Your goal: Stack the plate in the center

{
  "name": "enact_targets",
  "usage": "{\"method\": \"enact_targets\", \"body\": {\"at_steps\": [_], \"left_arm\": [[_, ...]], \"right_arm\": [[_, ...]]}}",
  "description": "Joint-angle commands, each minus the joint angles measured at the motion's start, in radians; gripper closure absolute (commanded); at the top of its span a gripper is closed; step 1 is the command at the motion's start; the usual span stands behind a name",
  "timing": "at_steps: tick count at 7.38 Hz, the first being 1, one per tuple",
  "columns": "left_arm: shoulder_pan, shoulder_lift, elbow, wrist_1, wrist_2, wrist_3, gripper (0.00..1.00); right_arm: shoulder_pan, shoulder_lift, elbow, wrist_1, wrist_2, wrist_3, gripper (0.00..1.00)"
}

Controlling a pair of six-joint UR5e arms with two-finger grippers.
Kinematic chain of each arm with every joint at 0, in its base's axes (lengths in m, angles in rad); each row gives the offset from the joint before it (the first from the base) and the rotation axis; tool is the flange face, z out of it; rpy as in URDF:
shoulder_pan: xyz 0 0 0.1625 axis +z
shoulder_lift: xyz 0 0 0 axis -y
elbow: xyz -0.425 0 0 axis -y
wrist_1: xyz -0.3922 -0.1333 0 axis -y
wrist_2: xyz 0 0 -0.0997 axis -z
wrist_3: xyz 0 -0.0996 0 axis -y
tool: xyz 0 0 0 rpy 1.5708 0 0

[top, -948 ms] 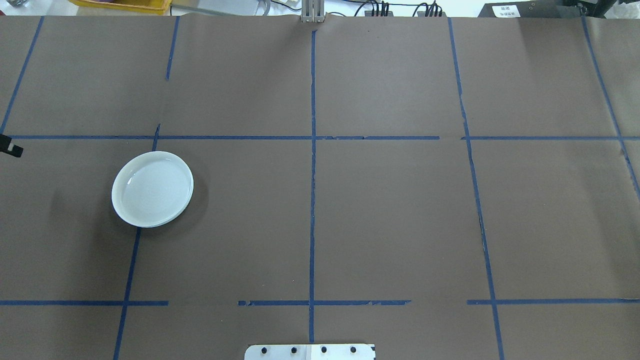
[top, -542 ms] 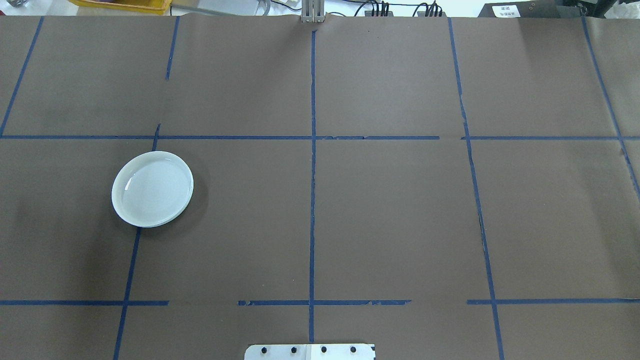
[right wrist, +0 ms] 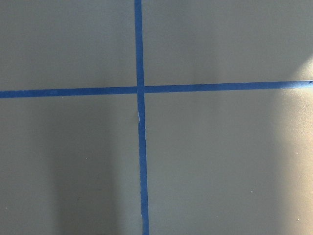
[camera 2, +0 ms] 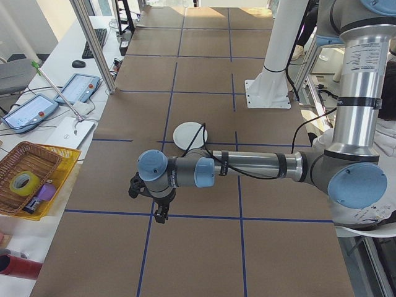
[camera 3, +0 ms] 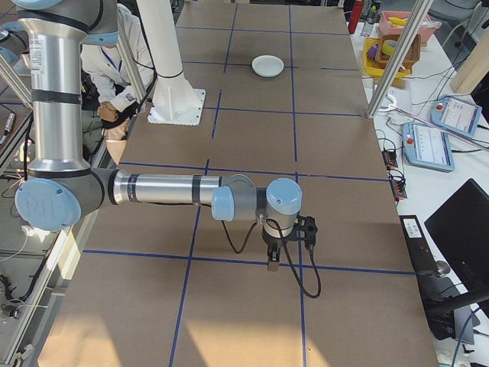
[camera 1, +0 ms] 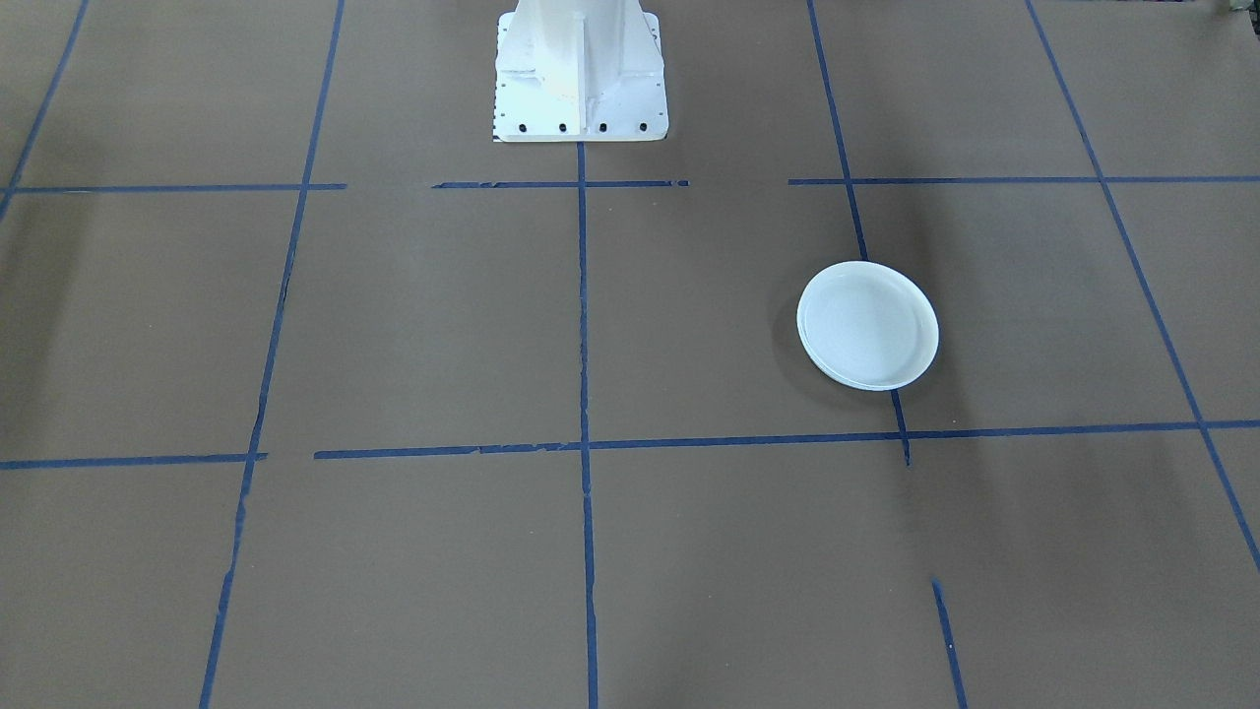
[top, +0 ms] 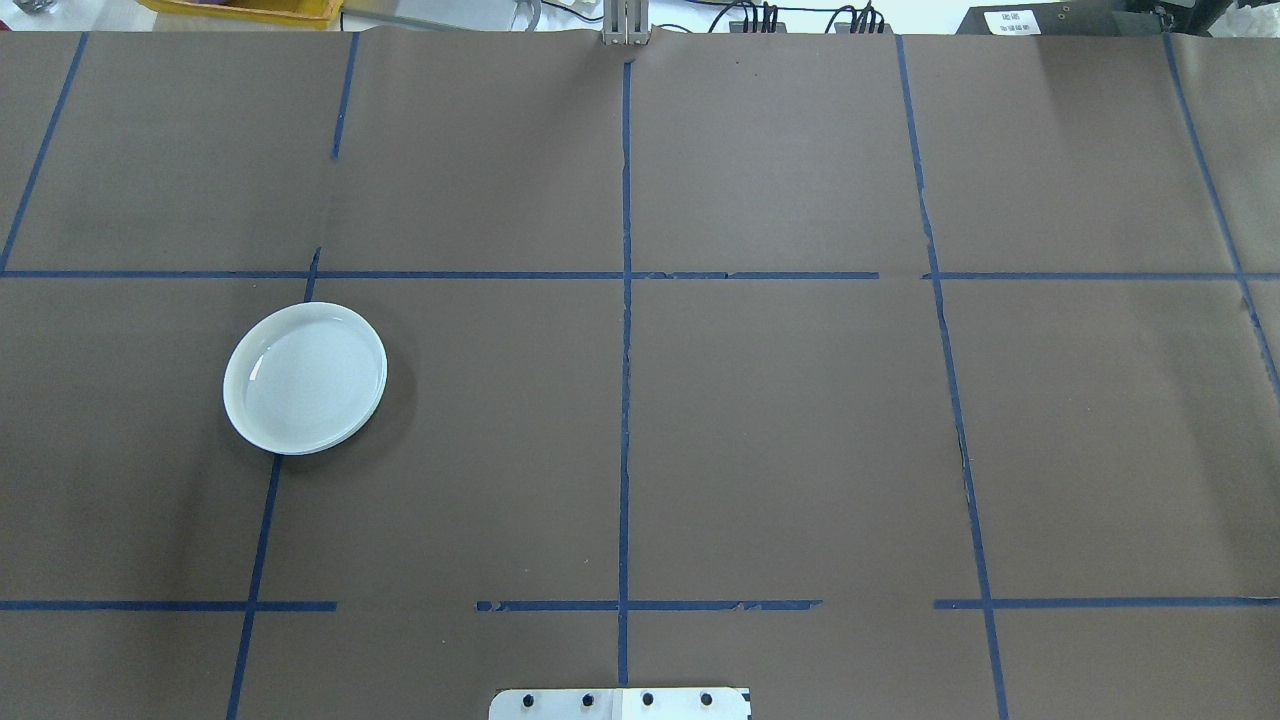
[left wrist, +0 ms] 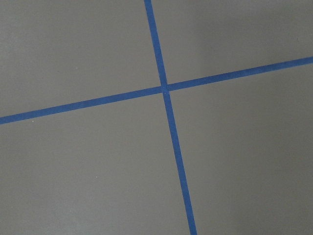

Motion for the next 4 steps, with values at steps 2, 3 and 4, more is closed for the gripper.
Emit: {"method": "enact_targets", "body": {"at_steps": [2, 3, 4], "left_arm": [[-0.012, 0.0, -0.019, 0.002, 0.005, -0.044, 0.0], [-0.011, -0.001, -0.014, 0.002, 0.005, -0.051, 0.0], [-0.011, -0.001, -0.014, 0.002, 0.005, -0.052, 0.0]], "right_arm": [[0.0, 0.0, 0.0, -0.001, 0.001, 0.001, 0.0], [0.0, 0.0, 0.0, -0.001, 0.001, 0.001, 0.0], [0.0, 0.0, 0.0, -0.001, -0.001, 0.0, 0.0]]}}
